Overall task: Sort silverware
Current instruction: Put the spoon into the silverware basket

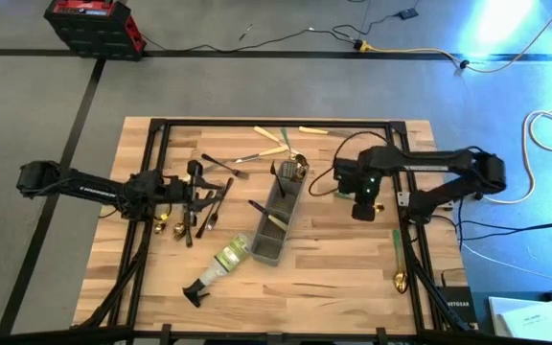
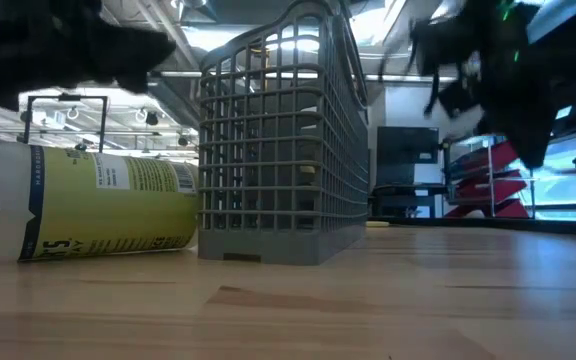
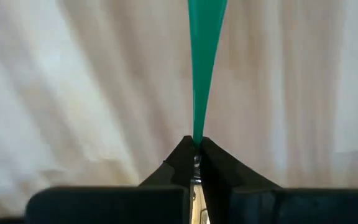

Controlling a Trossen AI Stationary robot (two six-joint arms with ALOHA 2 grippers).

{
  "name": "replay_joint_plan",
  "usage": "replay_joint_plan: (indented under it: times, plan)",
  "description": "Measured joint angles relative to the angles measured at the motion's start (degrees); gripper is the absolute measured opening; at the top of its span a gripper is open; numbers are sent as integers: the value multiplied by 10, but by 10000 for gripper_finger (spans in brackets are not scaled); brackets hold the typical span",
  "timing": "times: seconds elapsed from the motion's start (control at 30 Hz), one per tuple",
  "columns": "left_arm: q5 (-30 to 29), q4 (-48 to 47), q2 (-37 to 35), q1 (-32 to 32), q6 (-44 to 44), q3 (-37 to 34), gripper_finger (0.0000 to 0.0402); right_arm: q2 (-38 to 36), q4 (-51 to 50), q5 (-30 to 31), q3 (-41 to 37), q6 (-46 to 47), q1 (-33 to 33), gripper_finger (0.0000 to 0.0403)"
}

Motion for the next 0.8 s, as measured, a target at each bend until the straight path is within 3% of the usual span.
replay_joint_plan:
  times: [0.17,0.33,0.57,0.8]
  plan:
    - [-42,-2,0,-52,73,23,123,-67,59,-1,24,177,114,0]
    - [-91,-2,1,-104,148,45,139,-116,289,107,12,320,216,0]
    - [-125,-6,19,-151,199,67,196,-105,515,208,11,347,314,0]
    - [-127,-6,81,-171,257,108,268,-62,699,260,11,334,328,0]
